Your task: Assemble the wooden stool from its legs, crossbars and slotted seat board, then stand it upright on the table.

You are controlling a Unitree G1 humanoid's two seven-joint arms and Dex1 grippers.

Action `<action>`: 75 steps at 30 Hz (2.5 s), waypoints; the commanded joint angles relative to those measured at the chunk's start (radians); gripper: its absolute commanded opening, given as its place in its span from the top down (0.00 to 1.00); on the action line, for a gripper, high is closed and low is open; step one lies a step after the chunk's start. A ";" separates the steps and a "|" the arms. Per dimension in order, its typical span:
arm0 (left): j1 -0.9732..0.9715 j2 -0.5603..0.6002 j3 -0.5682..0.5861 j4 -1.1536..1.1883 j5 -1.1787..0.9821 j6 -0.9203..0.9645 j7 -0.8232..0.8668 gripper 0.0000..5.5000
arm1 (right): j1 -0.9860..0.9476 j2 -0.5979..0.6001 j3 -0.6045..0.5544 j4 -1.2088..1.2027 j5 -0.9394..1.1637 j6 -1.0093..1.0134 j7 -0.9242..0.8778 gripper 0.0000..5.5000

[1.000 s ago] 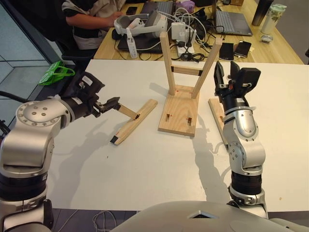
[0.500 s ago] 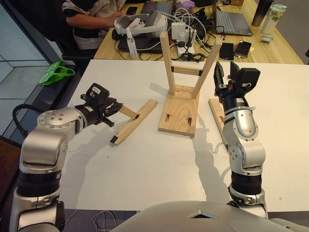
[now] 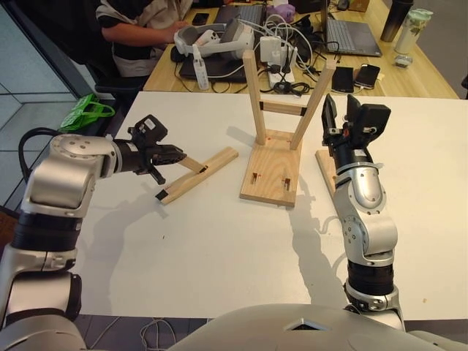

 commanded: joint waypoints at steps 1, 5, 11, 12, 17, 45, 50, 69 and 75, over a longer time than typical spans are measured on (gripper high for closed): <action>-0.112 -0.015 -0.156 0.245 0.130 -0.079 -0.102 0.93 | 0.016 0.054 0.018 0.013 -0.003 -0.020 -0.027 0.60; -0.250 -0.061 -0.243 0.435 0.216 -0.168 -0.181 0.93 | 0.019 0.058 0.026 0.020 0.001 -0.037 -0.047 0.60; -0.397 -0.146 -0.289 0.651 0.306 -0.279 -0.227 0.93 | 0.015 0.052 0.032 0.030 0.013 -0.045 -0.060 0.60; -0.412 -0.162 -0.290 0.673 0.315 -0.290 -0.228 0.93 | 0.013 0.050 0.033 0.032 0.016 -0.044 -0.060 0.60; -0.450 -0.190 -0.193 0.690 0.309 -0.288 -0.133 0.93 | 0.004 0.031 0.032 0.029 0.021 -0.036 -0.048 0.60; -0.323 -0.033 0.336 -0.420 -0.140 0.108 0.084 0.93 | -0.506 0.010 -0.413 0.264 1.156 0.546 0.048 0.28; -0.343 -0.034 0.327 -0.469 -0.223 0.123 0.094 0.93 | -0.573 0.010 -0.418 0.349 1.208 0.514 0.010 0.28; -0.330 -0.030 0.255 -0.507 -0.301 0.121 0.138 0.93 | -0.578 -0.035 -0.390 0.384 1.111 0.380 0.021 0.52; -0.328 -0.033 0.228 -0.499 -0.287 0.104 0.149 0.93 | -0.545 -0.019 -0.336 0.338 1.086 0.386 0.048 0.69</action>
